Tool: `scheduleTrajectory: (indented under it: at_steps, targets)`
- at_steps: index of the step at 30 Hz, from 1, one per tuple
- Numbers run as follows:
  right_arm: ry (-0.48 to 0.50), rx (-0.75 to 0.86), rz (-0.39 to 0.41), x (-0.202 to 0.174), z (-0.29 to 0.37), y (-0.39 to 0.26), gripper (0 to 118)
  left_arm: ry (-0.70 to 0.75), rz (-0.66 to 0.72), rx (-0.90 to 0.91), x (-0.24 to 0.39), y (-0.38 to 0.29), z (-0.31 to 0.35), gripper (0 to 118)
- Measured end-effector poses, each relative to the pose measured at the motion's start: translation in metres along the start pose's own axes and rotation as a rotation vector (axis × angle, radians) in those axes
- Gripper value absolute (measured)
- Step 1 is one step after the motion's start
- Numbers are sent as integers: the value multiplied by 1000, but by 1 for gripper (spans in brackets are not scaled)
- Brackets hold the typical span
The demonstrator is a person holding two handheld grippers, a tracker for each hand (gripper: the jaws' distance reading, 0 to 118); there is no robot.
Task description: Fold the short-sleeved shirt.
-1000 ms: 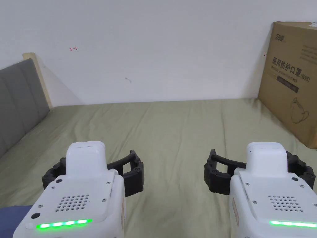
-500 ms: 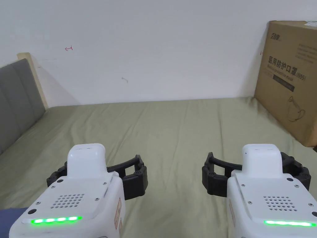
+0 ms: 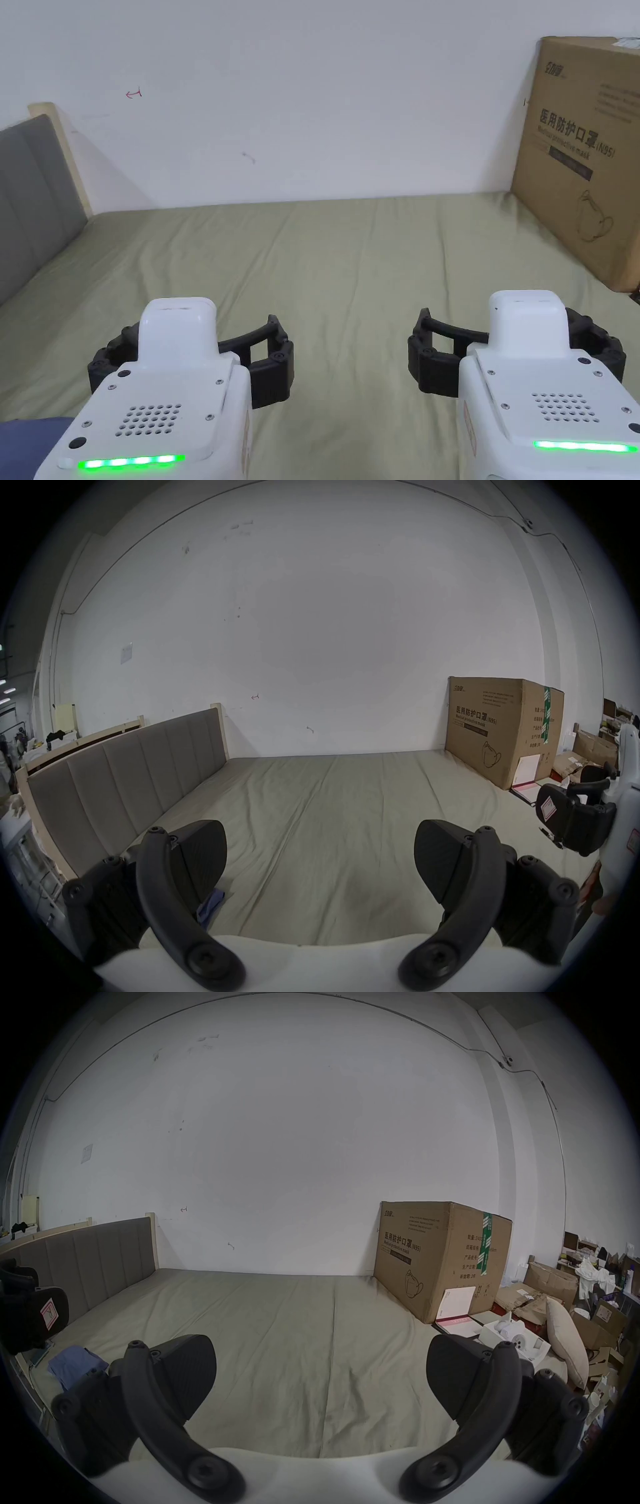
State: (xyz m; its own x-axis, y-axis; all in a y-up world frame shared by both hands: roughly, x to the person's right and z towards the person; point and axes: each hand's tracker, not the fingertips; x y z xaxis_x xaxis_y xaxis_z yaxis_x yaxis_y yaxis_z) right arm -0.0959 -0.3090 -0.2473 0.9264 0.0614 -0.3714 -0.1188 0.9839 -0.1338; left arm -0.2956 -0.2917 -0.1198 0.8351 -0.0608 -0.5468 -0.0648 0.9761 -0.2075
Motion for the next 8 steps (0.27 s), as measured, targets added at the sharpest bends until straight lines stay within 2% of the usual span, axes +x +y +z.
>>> scheduleTrajectory:
  at_steps: [5,8]
  targets:
    - [3,1,6,-1,0,0,118,-6,-36,5,1,-1,-1,111]
    - [2,-2,8,-2,-1,0,118,-27,-6,11,-2,1,0,111]
